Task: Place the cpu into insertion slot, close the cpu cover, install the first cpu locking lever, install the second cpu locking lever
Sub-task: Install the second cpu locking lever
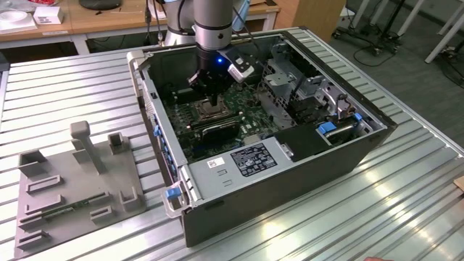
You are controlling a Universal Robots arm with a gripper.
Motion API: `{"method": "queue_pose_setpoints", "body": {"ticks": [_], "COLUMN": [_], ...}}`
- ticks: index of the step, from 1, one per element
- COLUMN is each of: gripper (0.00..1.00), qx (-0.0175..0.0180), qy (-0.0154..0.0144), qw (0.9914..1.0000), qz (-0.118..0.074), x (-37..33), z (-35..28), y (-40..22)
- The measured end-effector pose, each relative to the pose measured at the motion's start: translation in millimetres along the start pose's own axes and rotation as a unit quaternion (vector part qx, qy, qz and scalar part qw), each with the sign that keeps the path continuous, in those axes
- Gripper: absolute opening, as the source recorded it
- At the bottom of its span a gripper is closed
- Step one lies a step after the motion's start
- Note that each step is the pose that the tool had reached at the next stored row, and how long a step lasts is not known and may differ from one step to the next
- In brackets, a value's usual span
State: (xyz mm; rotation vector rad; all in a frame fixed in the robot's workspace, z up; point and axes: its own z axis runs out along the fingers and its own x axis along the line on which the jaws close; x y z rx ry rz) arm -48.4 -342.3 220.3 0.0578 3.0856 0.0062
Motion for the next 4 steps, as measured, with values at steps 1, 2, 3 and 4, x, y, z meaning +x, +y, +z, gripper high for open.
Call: {"method": "queue_pose_setpoints", "body": {"ticks": [1, 2, 3, 4], "gripper": [0.11, 0.11, 0.11, 0.11], "qx": [0.0001, 0.0001, 0.0, 0.0], "qy": [0.0, 0.0, 0.0, 0.0], "qw": [1.0, 1.0, 1.0, 1.0], "qz": [0.0, 0.0, 0.0, 0.0], "x": [-0.3, -0.6, -0.6, -0.6], "z": [0.0, 0.0, 0.0, 0.0], "y": [0.0, 0.0, 0.1, 0.0]}}
